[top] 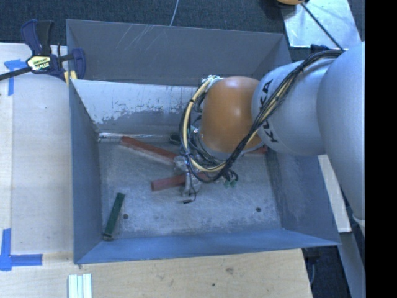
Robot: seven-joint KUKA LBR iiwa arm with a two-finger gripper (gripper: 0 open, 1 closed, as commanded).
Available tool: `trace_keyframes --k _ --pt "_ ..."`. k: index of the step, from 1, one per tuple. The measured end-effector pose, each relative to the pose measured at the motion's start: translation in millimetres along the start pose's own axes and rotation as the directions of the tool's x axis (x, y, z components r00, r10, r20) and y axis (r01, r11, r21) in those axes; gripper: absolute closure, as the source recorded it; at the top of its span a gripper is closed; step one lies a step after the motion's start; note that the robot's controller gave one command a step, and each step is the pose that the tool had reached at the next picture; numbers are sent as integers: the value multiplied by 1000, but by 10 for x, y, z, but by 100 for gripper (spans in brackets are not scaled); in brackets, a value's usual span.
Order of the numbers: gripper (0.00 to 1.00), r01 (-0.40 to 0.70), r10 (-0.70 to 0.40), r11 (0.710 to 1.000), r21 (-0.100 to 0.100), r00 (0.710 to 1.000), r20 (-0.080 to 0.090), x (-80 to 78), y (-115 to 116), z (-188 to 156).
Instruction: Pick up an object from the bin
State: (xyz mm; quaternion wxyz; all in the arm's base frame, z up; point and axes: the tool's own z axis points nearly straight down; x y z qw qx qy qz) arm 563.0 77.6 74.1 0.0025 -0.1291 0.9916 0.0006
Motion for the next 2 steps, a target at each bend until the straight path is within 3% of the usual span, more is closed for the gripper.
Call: trace_keyframes --k 2 --pt "100 0 0 1000 0 1000 -6 9 -1 -137"
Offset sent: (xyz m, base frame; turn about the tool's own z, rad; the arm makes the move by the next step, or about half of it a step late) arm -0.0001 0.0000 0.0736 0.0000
